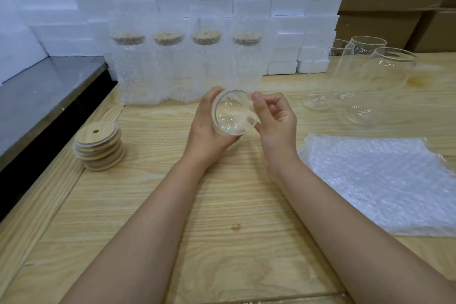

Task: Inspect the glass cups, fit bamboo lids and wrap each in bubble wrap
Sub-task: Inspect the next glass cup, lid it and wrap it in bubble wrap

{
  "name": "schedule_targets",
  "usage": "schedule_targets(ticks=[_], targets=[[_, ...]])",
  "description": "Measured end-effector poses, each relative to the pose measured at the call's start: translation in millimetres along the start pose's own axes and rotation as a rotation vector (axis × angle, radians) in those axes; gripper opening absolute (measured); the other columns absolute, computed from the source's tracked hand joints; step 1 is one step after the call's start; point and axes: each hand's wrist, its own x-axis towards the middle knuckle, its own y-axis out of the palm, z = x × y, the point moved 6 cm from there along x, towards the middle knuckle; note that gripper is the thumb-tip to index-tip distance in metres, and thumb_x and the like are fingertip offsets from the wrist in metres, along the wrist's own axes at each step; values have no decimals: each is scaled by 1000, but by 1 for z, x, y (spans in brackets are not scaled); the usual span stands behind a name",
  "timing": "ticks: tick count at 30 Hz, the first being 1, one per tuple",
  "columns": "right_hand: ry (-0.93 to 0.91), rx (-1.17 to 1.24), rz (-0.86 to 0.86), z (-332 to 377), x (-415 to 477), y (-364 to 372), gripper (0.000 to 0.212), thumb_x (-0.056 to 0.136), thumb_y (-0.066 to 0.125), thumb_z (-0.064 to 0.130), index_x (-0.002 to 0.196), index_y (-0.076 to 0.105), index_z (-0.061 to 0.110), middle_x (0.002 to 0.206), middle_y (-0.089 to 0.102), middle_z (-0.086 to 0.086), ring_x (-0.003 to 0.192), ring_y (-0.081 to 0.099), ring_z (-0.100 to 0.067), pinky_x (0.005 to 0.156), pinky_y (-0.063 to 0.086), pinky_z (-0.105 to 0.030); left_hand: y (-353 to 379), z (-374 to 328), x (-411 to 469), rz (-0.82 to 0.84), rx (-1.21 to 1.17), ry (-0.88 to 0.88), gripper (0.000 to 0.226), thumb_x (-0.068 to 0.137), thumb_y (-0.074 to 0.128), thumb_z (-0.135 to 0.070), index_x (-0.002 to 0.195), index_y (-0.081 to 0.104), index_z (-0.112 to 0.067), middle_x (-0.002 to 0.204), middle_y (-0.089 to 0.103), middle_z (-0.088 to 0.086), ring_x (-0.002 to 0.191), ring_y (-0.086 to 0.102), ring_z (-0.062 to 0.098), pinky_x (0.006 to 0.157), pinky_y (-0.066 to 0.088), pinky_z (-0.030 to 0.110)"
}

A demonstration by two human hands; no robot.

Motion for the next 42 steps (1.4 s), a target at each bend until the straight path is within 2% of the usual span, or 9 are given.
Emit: schedule_targets(ticks=[6, 10, 15, 18, 27, 31, 35, 37, 42], targets=[[36, -107, -78, -1, -4, 4, 29, 80, 75, 33, 84, 49, 21, 77, 61, 17, 71, 59, 9, 72, 51, -24, 7, -3, -1, 55, 90, 96, 84, 62, 88, -15, 133, 42, -14, 131, 48, -3, 115, 48, 8, 93, 31, 2], [29, -217, -66, -4, -12, 13, 48, 68, 81, 37, 96, 43, 28, 104, 46, 10, 109, 53, -14, 98, 45, -36, 7, -4, -2, 64, 94, 101, 80, 65, 86, -15, 132, 42, -16, 129, 43, -9, 115, 42, -4, 94, 27, 0], [-65, -368, 84, -5, -19, 22, 77, 63, 87, 27, 124, 39, 22, 126, 42, 11, 125, 43, -8, 109, 37, -33, 2, -2, -2, 14, 92, 35, 82, 67, 84, -20, 127, 31, -36, 131, 51, -4, 115, 53, 12, 88, 31, -1], [-105, -394, 188, -9, -23, 26, 85, 69, 83, 20, 138, 35, 25, 140, 40, 10, 132, 38, -3, 113, 34, -32, -1, 4, 1, -8, 73, -61, 88, 65, 87, -30, 123, 24, -48, 125, 50, -14, 108, 52, 5, 81, 32, -4], [-83, -429, 270, -14, -22, 24, 93, 75, 75, 16, 148, 22, 40, 153, 31, 17, 139, 26, 5, 118, 26, -35, -1, 15, 2, -7, -21, -102, 93, 61, 89, -25, 136, 34, -30, 109, 35, -58, 101, 38, -33, 79, 31, -7], [-106, -378, 300, -12, -24, 24, 93, 77, 67, 31, 150, 10, 33, 158, 21, 6, 144, 19, 0, 120, 20, -36, -5, 9, 0, -56, -197, -141, 92, 52, 87, -37, 131, 37, -36, 117, 50, -34, 109, 47, -21, 90, 39, 9], [-71, -301, 305, -14, -21, 21, 67, 81, 56, 23, 142, 31, 35, 152, 33, 9, 142, 25, -3, 119, 21, -41, -7, -1, -1, -50, -345, -117, 91, 52, 83, -43, 131, 39, -32, 112, 52, -27, 114, 54, 8, 93, 42, 16], [-43, -277, 330, -14, -20, 21, 63, 81, 56, 21, 136, 34, 42, 150, 35, 13, 141, 27, 1, 117, 24, -32, -6, -1, 0, -26, -410, -139, 90, 55, 81, -41, 132, 36, -37, 112, 54, -2, 115, 58, 15, 98, 46, 28], [-40, -363, 385, -13, -23, 23, 74, 77, 61, 23, 139, 27, 46, 151, 35, 13, 140, 32, -8, 115, 27, -29, -13, 3, 5, -59, -444, -205, 122, 49, 74, -76, 148, 21, -30, 105, 59, 3, 96, 66, 9, 87, 54, 31]])
